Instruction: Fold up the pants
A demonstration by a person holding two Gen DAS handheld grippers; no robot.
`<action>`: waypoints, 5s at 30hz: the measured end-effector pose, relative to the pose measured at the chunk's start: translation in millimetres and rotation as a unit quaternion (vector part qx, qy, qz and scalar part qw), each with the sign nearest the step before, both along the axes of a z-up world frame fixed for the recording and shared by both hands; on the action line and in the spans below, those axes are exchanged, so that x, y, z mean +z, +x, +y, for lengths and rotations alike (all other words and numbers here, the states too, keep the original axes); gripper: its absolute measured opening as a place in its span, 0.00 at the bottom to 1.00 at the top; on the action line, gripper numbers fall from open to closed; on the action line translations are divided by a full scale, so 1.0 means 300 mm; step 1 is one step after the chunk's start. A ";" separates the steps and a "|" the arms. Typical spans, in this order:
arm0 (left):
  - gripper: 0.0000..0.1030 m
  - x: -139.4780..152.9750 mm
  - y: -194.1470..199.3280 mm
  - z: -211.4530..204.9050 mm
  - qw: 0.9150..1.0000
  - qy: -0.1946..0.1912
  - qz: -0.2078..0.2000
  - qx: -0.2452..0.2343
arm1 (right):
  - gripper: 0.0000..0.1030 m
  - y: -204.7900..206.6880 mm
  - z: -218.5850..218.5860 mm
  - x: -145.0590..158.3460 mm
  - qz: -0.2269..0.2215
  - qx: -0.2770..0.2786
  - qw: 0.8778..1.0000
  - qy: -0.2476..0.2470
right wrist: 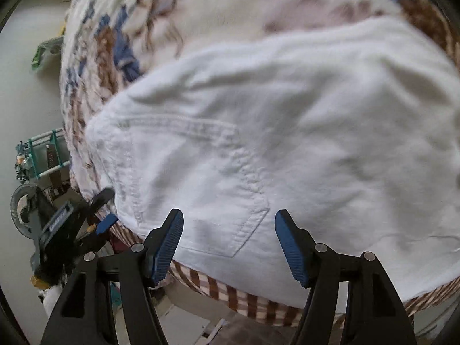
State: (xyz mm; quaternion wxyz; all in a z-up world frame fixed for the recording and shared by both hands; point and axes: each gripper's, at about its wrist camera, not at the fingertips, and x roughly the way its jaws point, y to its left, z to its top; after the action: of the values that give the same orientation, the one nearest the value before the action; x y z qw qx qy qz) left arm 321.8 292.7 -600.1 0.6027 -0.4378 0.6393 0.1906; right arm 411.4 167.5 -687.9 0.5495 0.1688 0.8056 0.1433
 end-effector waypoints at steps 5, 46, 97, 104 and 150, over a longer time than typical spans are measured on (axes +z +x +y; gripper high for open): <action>0.18 0.105 -0.047 -0.040 0.997 0.048 -0.054 -0.021 | 0.67 -0.003 0.047 -0.051 -0.001 0.008 1.000 -0.015; 0.54 0.406 0.106 -0.403 0.977 0.103 -0.104 -0.154 | 0.67 0.057 -0.799 0.153 -0.072 -0.117 0.987 -0.080; 0.54 0.063 0.470 -0.914 0.947 -0.027 -0.078 -0.311 | 0.08 0.341 -0.935 -0.087 -0.053 0.032 0.995 -0.078; 0.54 0.164 0.426 -0.742 0.959 0.007 -0.099 -0.266 | 0.12 0.481 -0.848 0.074 -0.089 0.031 0.995 -0.026; 0.54 0.029 0.436 -0.638 0.945 0.023 -0.030 -0.324 | 0.13 0.582 -0.735 -0.270 0.212 -0.139 0.958 0.138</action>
State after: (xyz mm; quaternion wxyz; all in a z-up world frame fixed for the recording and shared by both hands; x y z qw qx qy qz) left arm 452.6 101.2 -591.5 0.6607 -0.1988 0.7237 -0.0131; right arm 586.0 -52.9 -769.0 0.3521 0.3795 0.8447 0.1361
